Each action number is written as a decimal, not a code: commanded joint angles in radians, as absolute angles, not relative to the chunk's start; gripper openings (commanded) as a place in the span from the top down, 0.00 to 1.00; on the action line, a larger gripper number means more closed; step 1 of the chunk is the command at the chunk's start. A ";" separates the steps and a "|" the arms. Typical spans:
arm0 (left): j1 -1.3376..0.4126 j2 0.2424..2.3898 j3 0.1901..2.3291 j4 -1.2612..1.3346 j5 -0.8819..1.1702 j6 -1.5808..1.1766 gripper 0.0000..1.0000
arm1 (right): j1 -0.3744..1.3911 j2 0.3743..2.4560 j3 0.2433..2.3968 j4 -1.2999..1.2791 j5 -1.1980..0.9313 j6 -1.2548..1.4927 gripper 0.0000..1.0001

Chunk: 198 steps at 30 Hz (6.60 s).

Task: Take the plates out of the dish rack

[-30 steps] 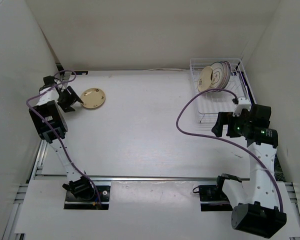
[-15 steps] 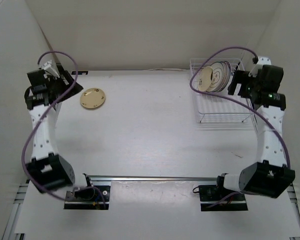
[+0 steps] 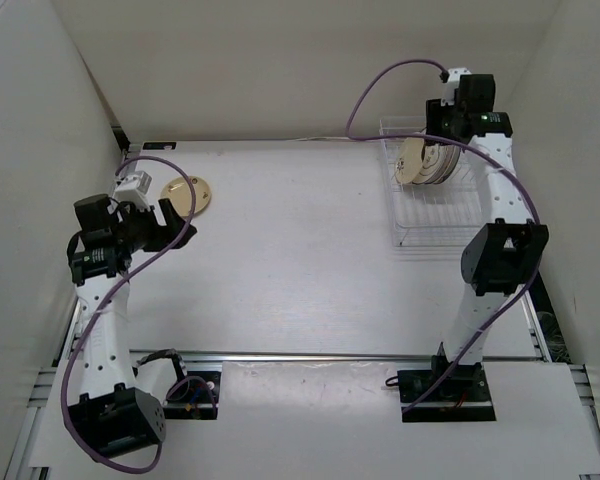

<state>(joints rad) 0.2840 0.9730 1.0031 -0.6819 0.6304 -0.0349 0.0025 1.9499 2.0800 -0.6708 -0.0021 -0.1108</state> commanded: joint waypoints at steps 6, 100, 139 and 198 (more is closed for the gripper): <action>0.287 0.994 0.965 -0.704 0.657 0.067 0.11 | 0.044 2.058 2.166 -0.712 0.018 -0.138 0.43; 0.195 1.302 0.928 -0.626 1.311 -0.173 0.00 | 0.353 1.716 1.730 -0.881 -1.020 -0.021 0.99; 0.118 1.456 0.991 -0.589 1.140 -0.183 0.89 | 0.669 2.230 2.161 -0.814 -1.013 0.055 0.84; 0.431 2.284 1.824 -0.554 0.701 -0.359 0.69 | -0.034 1.042 1.143 -1.095 -0.439 -0.333 0.00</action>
<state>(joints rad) 0.4335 2.3039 1.7821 -0.5446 0.7399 -0.4023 -0.0307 1.0424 1.1461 -1.1110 -0.3794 -0.3492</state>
